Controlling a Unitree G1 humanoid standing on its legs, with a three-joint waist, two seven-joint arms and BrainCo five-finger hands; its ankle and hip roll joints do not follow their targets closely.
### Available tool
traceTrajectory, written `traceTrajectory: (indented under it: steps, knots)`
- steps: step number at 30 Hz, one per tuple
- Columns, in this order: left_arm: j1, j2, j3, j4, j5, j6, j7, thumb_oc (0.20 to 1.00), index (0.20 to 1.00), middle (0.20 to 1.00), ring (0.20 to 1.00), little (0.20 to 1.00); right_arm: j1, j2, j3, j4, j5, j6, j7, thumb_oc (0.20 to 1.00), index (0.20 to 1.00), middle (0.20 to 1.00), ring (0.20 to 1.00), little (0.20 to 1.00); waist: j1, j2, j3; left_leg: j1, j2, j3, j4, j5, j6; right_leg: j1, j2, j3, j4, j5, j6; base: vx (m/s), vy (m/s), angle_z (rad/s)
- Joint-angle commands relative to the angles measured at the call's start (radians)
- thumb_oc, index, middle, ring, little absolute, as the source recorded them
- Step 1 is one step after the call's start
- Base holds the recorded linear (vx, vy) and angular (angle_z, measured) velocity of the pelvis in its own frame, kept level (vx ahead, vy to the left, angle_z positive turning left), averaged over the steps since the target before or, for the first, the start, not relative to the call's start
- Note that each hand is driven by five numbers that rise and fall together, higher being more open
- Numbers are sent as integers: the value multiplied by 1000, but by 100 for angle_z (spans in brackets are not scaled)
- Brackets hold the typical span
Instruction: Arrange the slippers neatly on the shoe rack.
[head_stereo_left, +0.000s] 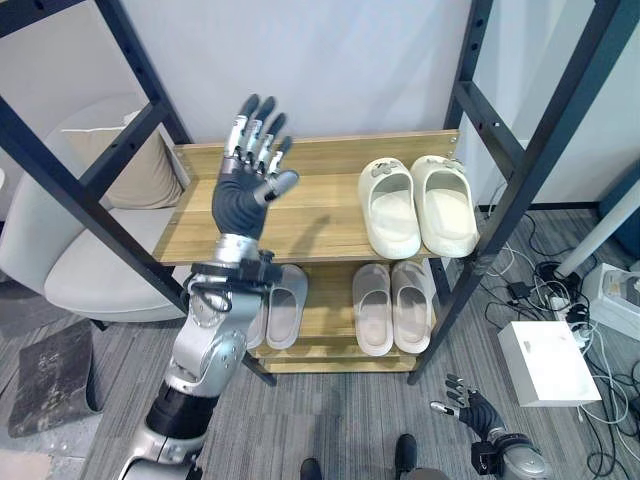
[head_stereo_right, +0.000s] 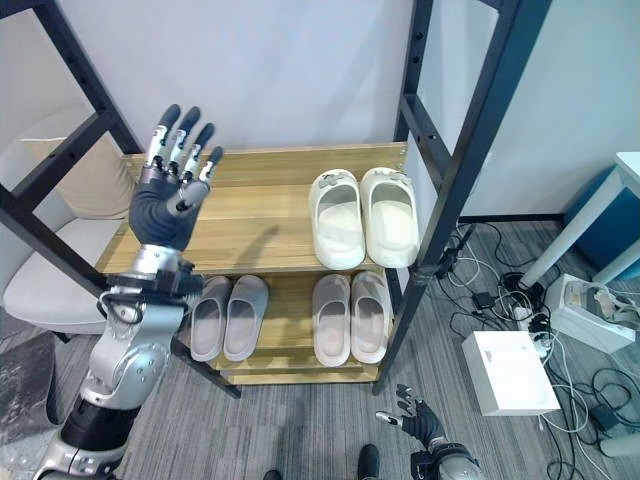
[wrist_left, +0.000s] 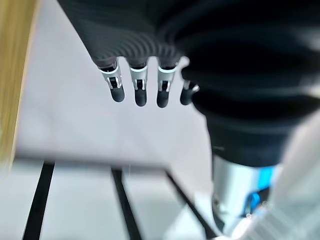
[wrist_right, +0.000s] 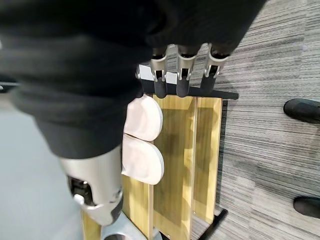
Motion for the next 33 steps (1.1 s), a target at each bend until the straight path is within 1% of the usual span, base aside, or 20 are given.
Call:
traceTrajectory:
  steps: [1,2,4,6,8,9,14,15,17,18,19,20,21,22,23,25,27,28,31,33]
  knots:
    - [-12,78,-65,-47,-31,15,-161,1000,1000,1000,1000,1000,-37,19,5,-7,6,-49,24,1000,1000,1000,1000,1000,10,-37,13,8,-32,-46,-2,-36,-10,73,-15,-63,1,-96,80,-7,9,6]
    - [-12,78,-66,-47,-31,14,-161,1000,1000,1000,1000,1000,-37,20,4,-6,6,-49,25,1000,1000,1000,1000,1000,10,-37,13,8,-32,-46,-2,-36,-10,74,-15,-63,1,-96,80,-9,15,11]
    - [16,142,-138,-53,1,54,-248,1000,1000,1000,1000,1000,-49,5,10,-9,4,-55,43,1000,1000,1000,1000,1000,17,-39,12,8,-34,-50,-1,-36,-8,77,-14,-68,1,-96,79,-12,19,15]
    - [16,162,-159,-60,7,65,-281,1000,1000,1000,1000,1000,-53,1,15,-5,0,-57,51,1000,1000,1000,1000,1000,18,-39,10,8,-35,-50,-1,-37,-8,77,-14,-68,1,-96,80,-4,8,4]
    - [43,182,-195,-24,31,82,-304,1000,1000,1000,1000,1000,-57,-1,22,-2,-4,-59,60,1000,1000,1000,1000,1000,21,-40,9,9,-35,-51,-1,-37,-7,78,-13,-69,1,-97,79,0,0,0]
    - [81,198,-224,26,82,93,-330,1000,1000,1000,1000,1000,-64,-3,27,4,-6,-60,65,1000,1000,1000,1000,1000,23,-41,9,7,-35,-54,0,-37,-6,77,-12,-69,1,-97,78,0,0,0]
    - [156,211,-255,131,173,114,-356,1000,1000,1000,1000,1000,-83,-5,38,16,1,-58,70,1000,1000,1000,1000,1000,24,-41,13,8,-33,-55,1,-36,-4,78,-10,-68,1,-97,77,0,0,0]
    - [241,181,-250,283,250,121,-341,1000,1000,1000,1000,1000,-98,-6,44,19,11,-57,69,1000,1000,1000,1000,1000,25,-43,18,13,-30,-51,2,-38,-2,81,-8,-64,1,-98,77,0,0,0]
    - [241,179,-251,286,252,118,-341,1000,1000,1000,1000,1000,-98,-6,45,20,11,-57,69,1000,1000,1000,1000,1000,23,-43,17,12,-31,-51,1,-38,-2,80,-9,-64,1,-98,77,1,7,-2]
    - [323,108,-209,516,373,115,-274,1000,1000,1000,1000,1000,-108,2,57,19,22,-53,56,1000,1000,1000,1000,1000,28,-47,20,21,-27,-49,3,-45,-1,87,-4,-61,1,-103,75,0,0,0]
    - [322,106,-209,519,375,113,-274,1000,1000,1000,1000,1000,-109,1,57,19,23,-53,56,1000,1000,1000,1000,1000,26,-48,19,18,-29,-50,2,-40,0,84,-6,-62,1,-101,75,0,0,0]
    - [334,57,-198,620,404,110,-236,1000,1000,1000,1000,1000,-119,11,64,22,22,-51,43,1000,1000,1000,1000,1000,28,-51,18,15,-30,-50,3,-38,1,84,-6,-62,1,-101,75,0,0,0]
    - [332,54,-199,625,404,107,-235,1000,1000,1000,1000,1000,-120,10,65,23,22,-51,42,1000,1000,1000,1000,1000,27,-50,18,15,-30,-51,3,-39,1,84,-6,-62,1,-102,75,11,-5,5]
    - [350,-14,-145,752,384,99,-161,1000,1000,1000,1000,1000,-127,27,70,20,27,-54,20,1000,1000,1000,1000,1000,31,-55,19,16,-29,-52,4,-38,2,86,-6,-62,1,-101,74,8,-8,7]
    - [349,-16,-145,755,384,97,-161,1000,1000,1000,1000,1000,-128,26,70,20,27,-54,19,1000,1000,1000,1000,1000,31,-55,19,16,-29,-52,4,-38,2,85,-6,-63,1,-101,74,6,-12,4]
    - [351,-88,-84,892,307,91,-86,1000,1000,1000,1000,1000,-139,43,76,30,29,-60,-12,1000,1000,1000,1000,1000,34,-59,22,15,-29,-51,4,-35,2,85,-8,-66,1,-101,72,0,0,0]
    - [350,-89,-84,894,307,89,-86,1000,1000,1000,1000,1000,-140,43,76,31,29,-60,-13,1000,1000,1000,1000,1000,33,-59,23,15,-29,-51,4,-35,2,85,-8,-66,1,-101,72,0,0,0]
    - [354,-124,-30,940,223,81,-47,1000,1000,1000,1000,1000,-152,53,80,46,23,-65,-36,1000,1000,1000,1000,1000,37,-64,26,15,-29,-50,4,-34,2,86,-8,-67,1,-102,71,0,0,0]
    - [337,-151,15,992,193,57,16,1000,1000,1000,1000,1000,-176,65,86,96,15,-72,-72,1000,1000,1000,1000,1000,42,-64,30,14,-30,-53,5,-32,2,89,-11,-70,1,-105,69,0,0,0]
    - [335,-152,15,993,196,57,18,1000,1000,1000,1000,1000,-180,65,86,101,12,-72,-78,1000,1000,1000,1000,1000,41,-64,30,14,-31,-54,4,-32,2,91,-11,-71,1,-105,69,3,4,2]
